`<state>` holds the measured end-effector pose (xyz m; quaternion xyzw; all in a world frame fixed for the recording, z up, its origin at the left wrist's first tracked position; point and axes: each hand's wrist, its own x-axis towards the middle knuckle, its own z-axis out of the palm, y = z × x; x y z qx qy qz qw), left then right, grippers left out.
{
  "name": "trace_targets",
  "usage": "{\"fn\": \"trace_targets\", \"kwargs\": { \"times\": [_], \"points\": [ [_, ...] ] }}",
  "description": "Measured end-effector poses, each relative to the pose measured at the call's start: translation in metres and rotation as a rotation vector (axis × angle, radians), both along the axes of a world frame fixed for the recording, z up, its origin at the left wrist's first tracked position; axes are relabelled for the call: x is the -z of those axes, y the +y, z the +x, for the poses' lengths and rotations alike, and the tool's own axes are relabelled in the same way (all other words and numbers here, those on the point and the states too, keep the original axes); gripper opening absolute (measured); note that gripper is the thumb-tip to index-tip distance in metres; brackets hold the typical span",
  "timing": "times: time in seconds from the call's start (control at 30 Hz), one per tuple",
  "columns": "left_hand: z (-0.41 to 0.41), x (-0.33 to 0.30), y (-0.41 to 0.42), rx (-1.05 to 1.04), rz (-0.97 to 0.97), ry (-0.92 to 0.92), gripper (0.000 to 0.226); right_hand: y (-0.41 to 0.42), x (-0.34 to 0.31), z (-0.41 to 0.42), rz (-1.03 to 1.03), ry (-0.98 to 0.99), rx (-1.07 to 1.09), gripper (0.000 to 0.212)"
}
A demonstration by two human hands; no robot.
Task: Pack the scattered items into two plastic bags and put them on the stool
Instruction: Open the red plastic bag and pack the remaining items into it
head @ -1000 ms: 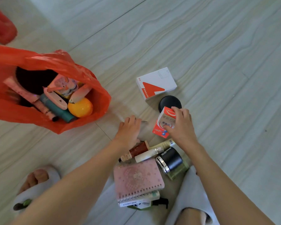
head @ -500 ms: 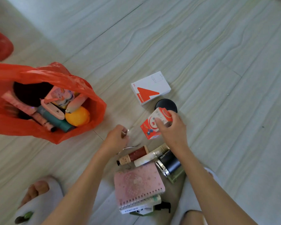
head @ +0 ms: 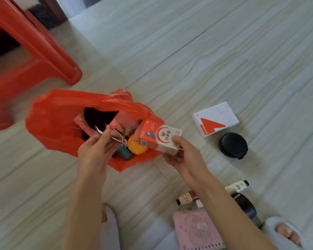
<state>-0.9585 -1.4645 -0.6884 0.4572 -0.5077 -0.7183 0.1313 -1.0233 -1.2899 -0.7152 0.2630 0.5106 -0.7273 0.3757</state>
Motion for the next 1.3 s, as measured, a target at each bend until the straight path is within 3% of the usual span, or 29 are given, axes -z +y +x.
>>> {"fn": "trace_targets", "kwargs": {
  "times": [0.13, 0.27, 0.33, 0.4, 0.47, 0.57, 0.67, 0.8, 1.1, 1.2, 1.3],
  "points": [
    [-0.009, 0.000, -0.016, -0.015, -0.073, -0.091, 0.018, -0.040, -0.001, 0.003, -0.149, -0.172, -0.022, 0.007],
    [-0.019, 0.000, -0.037, -0.004, -0.130, -0.167, 0.022, -0.068, -0.001, -0.005, -0.122, -0.104, -0.063, 0.016],
    [-0.025, 0.001, -0.042, -0.003, -0.114, -0.172, 0.018, -0.082, 0.001, -0.008, -0.056, -0.012, -0.114, 0.015],
    [-0.030, -0.001, -0.043, -0.001, -0.083, -0.165, 0.013, -0.094, 0.006, -0.009, 0.153, 0.204, -0.238, 0.015],
    [-0.031, -0.002, -0.040, 0.012, -0.048, -0.136, 0.025, -0.098, 0.008, -0.009, 0.265, 0.306, -0.278, 0.027],
    [-0.024, -0.003, -0.030, 0.033, -0.037, -0.081, 0.044, -0.090, 0.010, -0.009, 0.161, 0.251, -0.154, 0.027],
    [-0.018, -0.003, -0.016, 0.172, -0.068, 0.018, 0.030, -0.084, 0.012, -0.006, 0.044, 0.304, -0.094, 0.006],
    [-0.012, 0.001, 0.002, 0.274, -0.197, 0.032, 0.041, -0.085, 0.012, -0.001, 0.165, 0.371, -0.191, 0.025],
    [-0.006, 0.019, 0.075, 0.318, -0.437, 0.015, 0.022, 0.003, 0.014, -0.004, 0.377, 0.378, -0.087, 0.017],
    [-0.017, 0.030, 0.121, 0.558, -0.466, 0.044, 0.019, 0.054, 0.037, -0.002, 0.610, 0.399, -0.115, 0.015],
    [-0.028, 0.061, 0.155, 0.938, -0.574, -0.088, 0.026, 0.102, 0.060, -0.010, 0.888, 0.441, -0.204, 0.025]
  ]
}}
